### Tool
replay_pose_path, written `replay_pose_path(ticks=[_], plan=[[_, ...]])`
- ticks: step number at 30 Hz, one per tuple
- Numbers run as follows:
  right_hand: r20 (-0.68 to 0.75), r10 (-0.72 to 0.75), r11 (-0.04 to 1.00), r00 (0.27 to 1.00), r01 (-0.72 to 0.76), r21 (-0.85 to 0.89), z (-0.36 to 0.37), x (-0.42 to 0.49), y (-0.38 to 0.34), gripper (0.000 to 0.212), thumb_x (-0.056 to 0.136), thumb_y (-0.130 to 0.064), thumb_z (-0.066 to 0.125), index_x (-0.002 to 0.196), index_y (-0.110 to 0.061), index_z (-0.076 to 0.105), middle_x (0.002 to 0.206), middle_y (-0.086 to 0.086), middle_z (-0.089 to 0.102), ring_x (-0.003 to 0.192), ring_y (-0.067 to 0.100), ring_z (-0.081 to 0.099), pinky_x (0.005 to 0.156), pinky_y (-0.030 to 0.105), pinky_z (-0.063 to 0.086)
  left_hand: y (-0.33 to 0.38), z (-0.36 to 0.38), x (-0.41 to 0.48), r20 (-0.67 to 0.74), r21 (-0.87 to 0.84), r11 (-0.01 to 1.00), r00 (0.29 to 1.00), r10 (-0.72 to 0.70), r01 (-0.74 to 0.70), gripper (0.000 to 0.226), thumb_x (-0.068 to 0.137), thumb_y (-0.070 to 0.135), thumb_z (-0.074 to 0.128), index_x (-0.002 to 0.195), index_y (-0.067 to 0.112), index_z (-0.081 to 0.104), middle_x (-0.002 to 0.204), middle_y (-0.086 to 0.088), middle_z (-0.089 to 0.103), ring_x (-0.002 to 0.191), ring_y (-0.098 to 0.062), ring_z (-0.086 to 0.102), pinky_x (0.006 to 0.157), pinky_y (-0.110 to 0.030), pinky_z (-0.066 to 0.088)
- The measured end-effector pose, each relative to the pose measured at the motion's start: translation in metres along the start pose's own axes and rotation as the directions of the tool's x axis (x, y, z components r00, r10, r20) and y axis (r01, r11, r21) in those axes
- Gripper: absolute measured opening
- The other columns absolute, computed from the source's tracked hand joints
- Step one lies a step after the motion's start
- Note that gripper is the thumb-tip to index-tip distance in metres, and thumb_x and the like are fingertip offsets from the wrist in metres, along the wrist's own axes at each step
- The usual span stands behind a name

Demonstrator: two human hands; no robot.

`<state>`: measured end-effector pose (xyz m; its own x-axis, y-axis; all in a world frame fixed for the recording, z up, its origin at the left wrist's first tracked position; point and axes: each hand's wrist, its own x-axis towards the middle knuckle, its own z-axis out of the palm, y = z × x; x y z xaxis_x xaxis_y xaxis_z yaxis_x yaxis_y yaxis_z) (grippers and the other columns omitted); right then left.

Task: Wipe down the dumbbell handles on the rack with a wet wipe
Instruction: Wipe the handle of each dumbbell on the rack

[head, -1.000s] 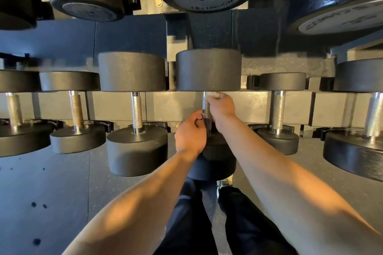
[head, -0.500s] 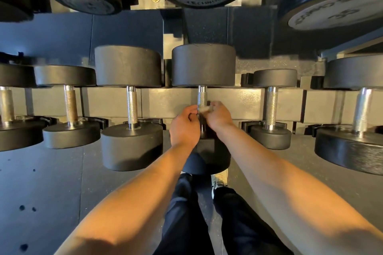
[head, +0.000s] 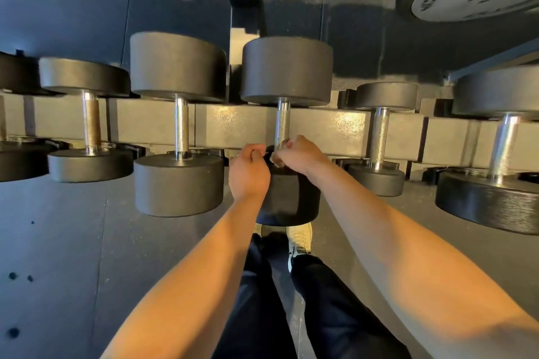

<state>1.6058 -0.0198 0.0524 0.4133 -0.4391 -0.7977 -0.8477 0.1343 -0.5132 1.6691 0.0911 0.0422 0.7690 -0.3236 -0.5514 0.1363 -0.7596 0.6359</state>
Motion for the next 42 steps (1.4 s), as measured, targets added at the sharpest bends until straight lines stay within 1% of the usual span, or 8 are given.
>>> replay_pose_path(ticks=[4, 9, 13, 21, 24, 30, 36, 42], plan=[[0.036, 0.068, 0.996, 0.997, -0.07, 0.059, -0.007, -0.001, 0.003, 0.029, 0.089, -0.023, 0.057, 0.111, -0.006, 0.066, 0.117, 0.007, 0.063, 0.093, 0.018, 0.057, 0.067, 0.028, 0.041, -0.01, -0.004, -0.005, 0.007, -0.037, 0.999, 0.999, 0.038, -0.038, 0.035, 0.099, 0.019, 0.036, 0.108, 0.027, 0.069, 0.118, -0.001, 0.068, 0.116, -0.02, 0.057, 0.099, -0.039, 0.046], [-0.071, 0.01, 0.993, 0.997, -0.019, -0.12, 0.01, 0.001, 0.012, 0.025, 0.096, -0.028, 0.063, 0.111, -0.01, 0.071, 0.107, 0.007, 0.07, 0.098, 0.024, 0.064, 0.089, 0.038, 0.053, -0.007, -0.004, -0.004, 0.005, -0.085, 0.996, 0.999, 0.041, -0.041, 0.035, 0.101, 0.013, 0.037, 0.106, 0.022, 0.071, 0.111, 0.004, 0.068, 0.111, -0.016, 0.059, 0.09, -0.027, 0.042], [-0.101, 0.055, 0.988, 0.993, -0.069, -0.141, 0.012, 0.011, 0.007, 0.029, 0.089, -0.027, 0.073, 0.11, -0.008, 0.069, 0.104, 0.008, 0.069, 0.094, 0.023, 0.065, 0.081, 0.033, 0.054, -0.006, -0.004, -0.004, -0.01, -0.105, 0.993, 0.999, 0.046, -0.047, 0.036, 0.102, 0.012, 0.037, 0.108, 0.016, 0.072, 0.108, 0.004, 0.068, 0.104, -0.011, 0.058, 0.077, -0.011, 0.037], [-0.242, -0.013, 0.99, 0.97, -0.022, -0.14, 0.007, 0.011, 0.015, 0.013, 0.091, -0.015, 0.069, 0.101, -0.015, 0.06, 0.092, 0.001, 0.061, 0.093, 0.021, 0.063, 0.075, 0.03, 0.051, -0.007, -0.002, -0.005, -0.043, -0.115, 0.992, 0.998, 0.052, -0.057, 0.036, 0.102, 0.012, 0.037, 0.107, 0.014, 0.073, 0.108, 0.002, 0.071, 0.103, -0.011, 0.059, 0.086, -0.02, 0.042], [-0.259, 0.03, 1.0, 0.965, -0.027, 0.014, 0.004, 0.01, 0.025, 0.009, 0.092, -0.012, 0.067, 0.089, -0.02, 0.064, 0.086, -0.006, 0.059, 0.091, 0.014, 0.062, 0.066, 0.021, 0.046, -0.009, -0.002, -0.004, -0.044, -0.109, 0.992, 0.998, 0.052, -0.056, 0.036, 0.102, 0.012, 0.037, 0.107, 0.015, 0.073, 0.107, 0.001, 0.072, 0.103, -0.013, 0.061, 0.082, -0.017, 0.041], [-0.403, 0.074, 0.924, 0.912, 0.089, 0.371, 0.006, 0.016, 0.016, 0.024, 0.09, -0.029, 0.074, 0.106, -0.015, 0.064, 0.084, -0.015, 0.052, 0.072, -0.001, 0.049, 0.059, 0.014, 0.037, -0.007, -0.003, -0.005, -0.039, -0.099, 0.994, 0.998, 0.045, -0.049, 0.036, 0.1, 0.015, 0.037, 0.1, 0.02, 0.072, 0.102, 0.005, 0.072, 0.103, -0.014, 0.061, 0.092, -0.03, 0.045], [-0.142, 0.04, 0.999, 0.989, -0.045, -0.028, 0.013, 0.02, 0.016, 0.027, 0.083, -0.031, 0.081, 0.093, -0.018, 0.06, 0.085, -0.004, 0.059, 0.077, 0.01, 0.058, 0.066, 0.024, 0.044, -0.007, -0.004, -0.005, -0.037, -0.114, 0.991, 0.997, 0.071, -0.075, 0.036, 0.096, 0.018, 0.037, 0.099, 0.02, 0.073, 0.102, 0.004, 0.073, 0.103, -0.014, 0.062, 0.093, -0.032, 0.047], [-0.306, 0.008, 0.995, 0.952, -0.037, -0.089, 0.014, 0.014, 0.019, 0.007, 0.093, -0.013, 0.067, 0.098, -0.015, 0.071, 0.09, -0.003, 0.065, 0.082, 0.012, 0.059, 0.062, 0.02, 0.041, -0.009, -0.003, -0.003, -0.027, -0.079, 0.992, 0.995, 0.097, -0.099, 0.035, 0.101, 0.013, 0.039, 0.108, 0.018, 0.073, 0.107, 0.003, 0.072, 0.102, -0.01, 0.06, 0.077, -0.009, 0.038]])
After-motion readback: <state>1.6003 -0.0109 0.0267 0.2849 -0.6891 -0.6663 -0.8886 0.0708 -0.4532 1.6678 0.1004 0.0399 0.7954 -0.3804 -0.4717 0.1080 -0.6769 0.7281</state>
